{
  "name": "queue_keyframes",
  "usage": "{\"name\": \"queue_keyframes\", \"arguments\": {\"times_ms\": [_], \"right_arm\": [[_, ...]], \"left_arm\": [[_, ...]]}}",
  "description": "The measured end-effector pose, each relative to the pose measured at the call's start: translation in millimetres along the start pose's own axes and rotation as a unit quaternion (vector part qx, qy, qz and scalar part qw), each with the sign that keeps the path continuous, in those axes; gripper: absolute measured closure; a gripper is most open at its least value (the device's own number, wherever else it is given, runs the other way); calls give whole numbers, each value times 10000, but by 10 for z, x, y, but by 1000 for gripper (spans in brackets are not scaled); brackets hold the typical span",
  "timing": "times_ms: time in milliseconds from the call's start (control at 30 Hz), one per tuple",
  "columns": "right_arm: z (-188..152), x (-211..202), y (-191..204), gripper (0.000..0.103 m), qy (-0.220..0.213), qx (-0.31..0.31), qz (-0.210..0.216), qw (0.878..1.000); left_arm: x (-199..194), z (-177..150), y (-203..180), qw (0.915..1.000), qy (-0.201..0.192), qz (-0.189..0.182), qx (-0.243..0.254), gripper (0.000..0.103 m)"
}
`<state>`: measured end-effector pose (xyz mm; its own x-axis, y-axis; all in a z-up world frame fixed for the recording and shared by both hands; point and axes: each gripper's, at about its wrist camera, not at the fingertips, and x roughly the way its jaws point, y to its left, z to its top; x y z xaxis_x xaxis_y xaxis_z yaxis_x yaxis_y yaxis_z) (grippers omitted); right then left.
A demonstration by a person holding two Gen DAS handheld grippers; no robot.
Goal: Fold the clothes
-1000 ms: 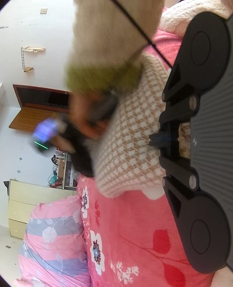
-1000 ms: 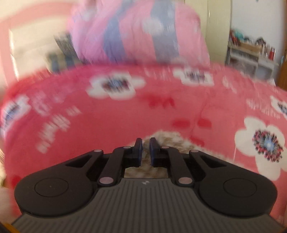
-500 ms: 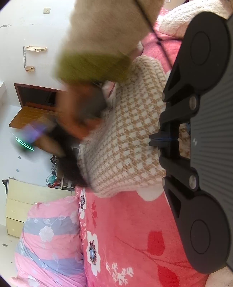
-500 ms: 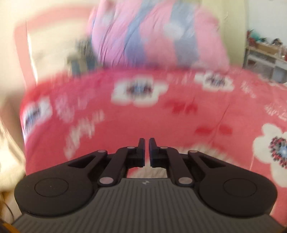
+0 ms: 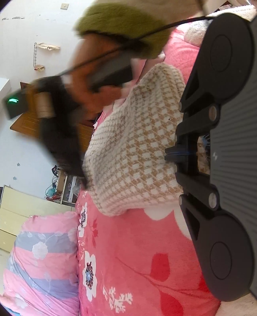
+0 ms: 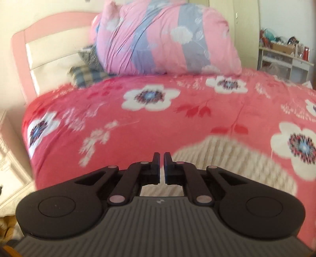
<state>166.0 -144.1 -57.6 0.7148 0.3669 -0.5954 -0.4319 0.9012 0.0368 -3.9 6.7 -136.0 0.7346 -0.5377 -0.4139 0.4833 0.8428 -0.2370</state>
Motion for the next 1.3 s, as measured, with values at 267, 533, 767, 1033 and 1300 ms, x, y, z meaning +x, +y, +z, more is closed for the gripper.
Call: {"name": "queue_keyframes", "arguments": {"times_ms": [267,533,767,1033,1300], "right_arm": [[-474,227,45,103,-531,-274,-263,9979],[-670,-587,245,101,-672,368,72,9970],[-931,-456,255,103,-921,477,-142,9945],[-1345,-450,459,101,-1235,377,143,9915],[-1301,-1000,521,99,-1234,685,140,9899]], "left_arm": [[-48,109,26,9995,199,-32,-254,99],[-186,63,58,9988,302,-37,-371,96],[-401,62,54,9982,399,298,-335,72],[-679,157,293,9945,171,869,-553,71],[-680,370,352,9940,-17,1000,-434,71]]}}
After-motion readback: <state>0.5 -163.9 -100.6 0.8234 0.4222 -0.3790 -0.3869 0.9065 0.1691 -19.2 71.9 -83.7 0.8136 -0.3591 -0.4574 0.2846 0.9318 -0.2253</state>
